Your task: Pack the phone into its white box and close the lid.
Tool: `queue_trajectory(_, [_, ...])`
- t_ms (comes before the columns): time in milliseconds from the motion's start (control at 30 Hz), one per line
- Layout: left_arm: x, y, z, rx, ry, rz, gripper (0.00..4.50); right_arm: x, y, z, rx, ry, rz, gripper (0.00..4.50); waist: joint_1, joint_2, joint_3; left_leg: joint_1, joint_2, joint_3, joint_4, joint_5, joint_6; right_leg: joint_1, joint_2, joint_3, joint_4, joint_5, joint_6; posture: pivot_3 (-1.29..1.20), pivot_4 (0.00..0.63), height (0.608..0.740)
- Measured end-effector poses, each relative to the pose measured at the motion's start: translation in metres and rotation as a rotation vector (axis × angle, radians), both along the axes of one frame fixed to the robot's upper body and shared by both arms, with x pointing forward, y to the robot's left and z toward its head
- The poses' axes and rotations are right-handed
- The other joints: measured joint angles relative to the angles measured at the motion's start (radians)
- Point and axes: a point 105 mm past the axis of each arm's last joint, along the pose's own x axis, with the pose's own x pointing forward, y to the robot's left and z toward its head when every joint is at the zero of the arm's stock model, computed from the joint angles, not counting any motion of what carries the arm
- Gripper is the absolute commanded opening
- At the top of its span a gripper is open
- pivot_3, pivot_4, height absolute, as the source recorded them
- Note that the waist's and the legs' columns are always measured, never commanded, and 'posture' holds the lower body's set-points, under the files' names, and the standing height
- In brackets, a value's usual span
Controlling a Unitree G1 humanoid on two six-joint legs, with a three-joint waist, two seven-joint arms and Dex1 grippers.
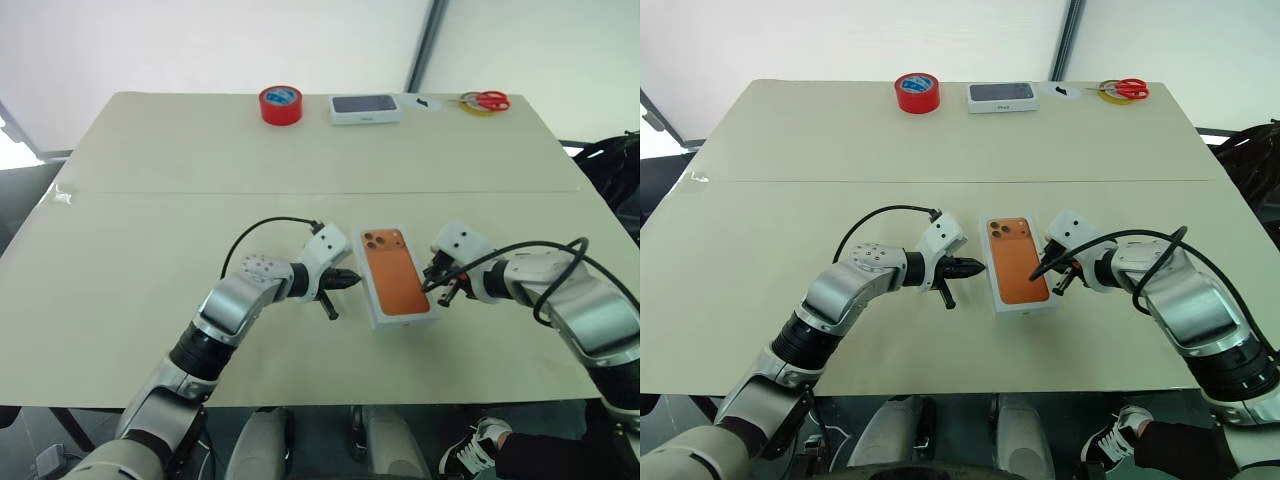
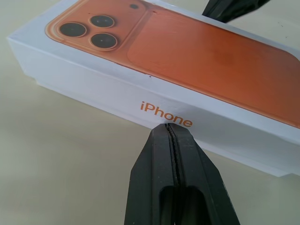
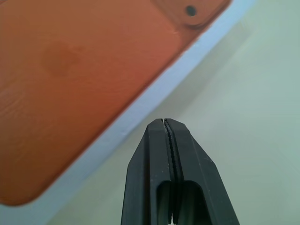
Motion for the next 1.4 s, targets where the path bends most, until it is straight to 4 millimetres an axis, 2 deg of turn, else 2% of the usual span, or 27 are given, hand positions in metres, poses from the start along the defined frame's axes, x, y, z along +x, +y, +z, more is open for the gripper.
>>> queue_trajectory(167, [0.012, 0.016, 0.019, -0.096, -0.007, 0.074, 0.00, -0.005, -0.009, 0.019, 0.032, -0.043, 0.042, 0.02, 0.000, 0.000, 0.000, 0.001, 0.000, 0.000, 0.000, 0.000, 0.000, 0.001, 0.000, 0.000, 0.000, 0.000, 0.000, 0.00, 0.150, 0.732])
queue_trajectory(367, [0.018, 0.000, 0.035, -0.128, -0.040, 0.058, 0.00, -0.031, 0.010, 0.004, 0.107, 0.050, 0.171, 0.02, 0.002, 0.000, 0.000, 0.001, 0.000, 0.000, 0.001, 0.000, 0.000, 0.002, 0.000, 0.000, 0.000, 0.000, 0.000, 0.00, 0.150, 0.732])
queue_trajectory(433, [0.020, -0.008, 0.032, -0.111, -0.037, 0.048, 0.00, -0.039, 0.017, 0.000, 0.120, 0.067, 0.202, 0.02, 0.002, 0.000, 0.000, 0.002, 0.000, -0.001, 0.001, 0.000, 0.000, 0.003, 0.000, 0.000, 0.000, 0.000, 0.000, 0.00, 0.150, 0.732])
queue_trajectory(567, [0.022, -0.020, 0.011, -0.023, -0.008, 0.039, 0.00, -0.048, 0.022, -0.020, 0.126, 0.124, 0.192, 0.02, 0.000, 0.000, 0.000, 0.003, -0.001, -0.001, 0.001, 0.000, 0.000, 0.004, 0.000, 0.000, -0.001, 0.000, 0.000, 0.00, 0.150, 0.732])
queue_trajectory(800, [0.023, -0.021, 0.011, 0.002, -0.033, 0.037, 0.00, -0.048, 0.021, -0.020, 0.118, 0.112, 0.179, 0.02, 0.001, 0.000, -0.001, 0.003, 0.000, -0.001, 0.001, 0.000, 0.000, 0.004, 0.000, -0.001, -0.001, -0.001, -0.001, 0.00, 0.150, 0.732])
queue_trajectory(900, [0.028, -0.011, 0.013, 0.001, -0.045, 0.074, 0.00, -0.039, 0.022, -0.015, 0.131, 0.066, 0.163, 0.02, -0.002, 0.000, -0.001, 0.003, 0.000, -0.001, 0.001, 0.000, 0.000, 0.004, 0.000, -0.001, 0.000, -0.001, -0.001, 0.00, 0.150, 0.732])
queue_trajectory(1033, [0.039, 0.029, 0.028, -0.022, -0.106, 0.189, 0.00, -0.009, 0.012, 0.009, 0.178, -0.101, 0.084, 0.02, -0.005, 0.000, -0.001, 0.003, 0.001, -0.001, 0.000, 0.000, 0.000, 0.003, 0.001, -0.001, 0.000, 0.000, 0.000, 0.00, 0.150, 0.732])
queue_trajectory(1133, [0.044, 0.074, 0.041, -0.026, -0.170, 0.308, 0.00, 0.015, -0.006, 0.025, 0.190, -0.230, -0.018, 0.02, -0.002, 0.000, -0.001, 0.003, 0.000, -0.001, 0.000, 0.000, 0.000, 0.003, 0.001, 0.000, 0.000, 0.000, 0.000, 0.00, 0.150, 0.732])
queue_trajectory(1267, [0.041, 0.140, 0.039, 0.004, -0.195, 0.500, 0.00, 0.036, -0.028, 0.024, 0.241, -0.269, -0.133, 0.02, -0.001, 0.000, -0.001, 0.002, 0.000, 0.000, 0.000, 0.000, 0.000, 0.003, 0.000, 0.000, 0.000, 0.000, 0.000, 0.00, 0.150, 0.732])
queue_trajectory(1400, [0.027, 0.213, 0.036, 0.014, -0.189, 0.723, 0.00, 0.047, -0.041, 0.023, 0.317, -0.274, -0.196, 0.02, -0.003, 0.000, -0.001, 0.003, 0.001, 0.000, 0.000, 0.000, 0.000, 0.002, 0.000, 0.000, 0.000, 0.000, 0.000, 0.00, 0.150, 0.732])
